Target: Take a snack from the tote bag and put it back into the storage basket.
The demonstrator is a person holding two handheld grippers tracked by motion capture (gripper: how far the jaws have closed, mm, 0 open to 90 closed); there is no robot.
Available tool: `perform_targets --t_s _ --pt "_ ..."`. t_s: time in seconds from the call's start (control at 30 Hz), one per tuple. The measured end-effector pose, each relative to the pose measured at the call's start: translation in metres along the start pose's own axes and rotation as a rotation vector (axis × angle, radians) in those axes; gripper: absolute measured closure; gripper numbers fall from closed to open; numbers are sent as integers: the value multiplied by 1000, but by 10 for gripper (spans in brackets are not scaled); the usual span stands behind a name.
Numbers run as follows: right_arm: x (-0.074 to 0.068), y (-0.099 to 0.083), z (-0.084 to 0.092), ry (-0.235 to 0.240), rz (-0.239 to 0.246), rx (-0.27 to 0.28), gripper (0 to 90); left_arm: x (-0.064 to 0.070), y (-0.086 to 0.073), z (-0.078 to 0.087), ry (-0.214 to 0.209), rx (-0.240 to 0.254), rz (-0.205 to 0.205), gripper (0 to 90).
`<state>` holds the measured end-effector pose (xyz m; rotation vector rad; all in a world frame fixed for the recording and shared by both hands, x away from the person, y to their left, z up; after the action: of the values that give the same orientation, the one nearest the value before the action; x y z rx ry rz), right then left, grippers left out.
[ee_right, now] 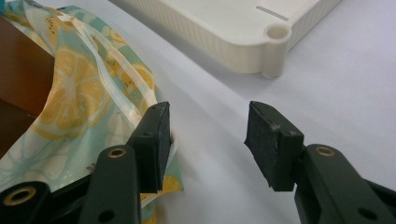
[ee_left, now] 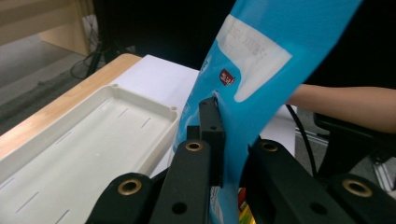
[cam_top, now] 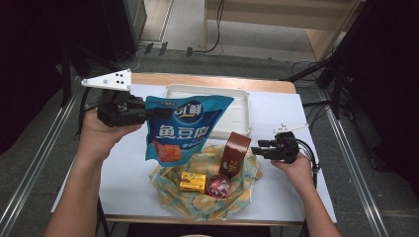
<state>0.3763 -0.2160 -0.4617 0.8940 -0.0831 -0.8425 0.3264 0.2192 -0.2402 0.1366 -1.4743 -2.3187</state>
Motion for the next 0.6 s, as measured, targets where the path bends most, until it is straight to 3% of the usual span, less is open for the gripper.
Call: perform_targets --t_s 0.23,0.33,0.4,0.6 --pt "-3 2 1 23 13 29 510 -6 -3 9 25 20 23 891" --pt "-4 2 1 32 18 40 510 -9 -6 13 47 22 31 891" --pt "-4 3 1 32 19 41 511 -11 -8 16 77 20 16 892" --pt "-5 4 2 43 30 62 513 -20 -15 20 111 9 53 892"
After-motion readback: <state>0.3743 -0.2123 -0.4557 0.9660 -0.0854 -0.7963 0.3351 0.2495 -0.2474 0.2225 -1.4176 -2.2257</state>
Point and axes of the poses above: each handheld gripper's, and its own axes: z roughly backward along the jaws, y roughly out of its top, x roughly to its right, the point moved 1 cm from there along -z, roughly forward along the jaws, and after that the axes turned 1 degree about -y, right-handed, at the moved point
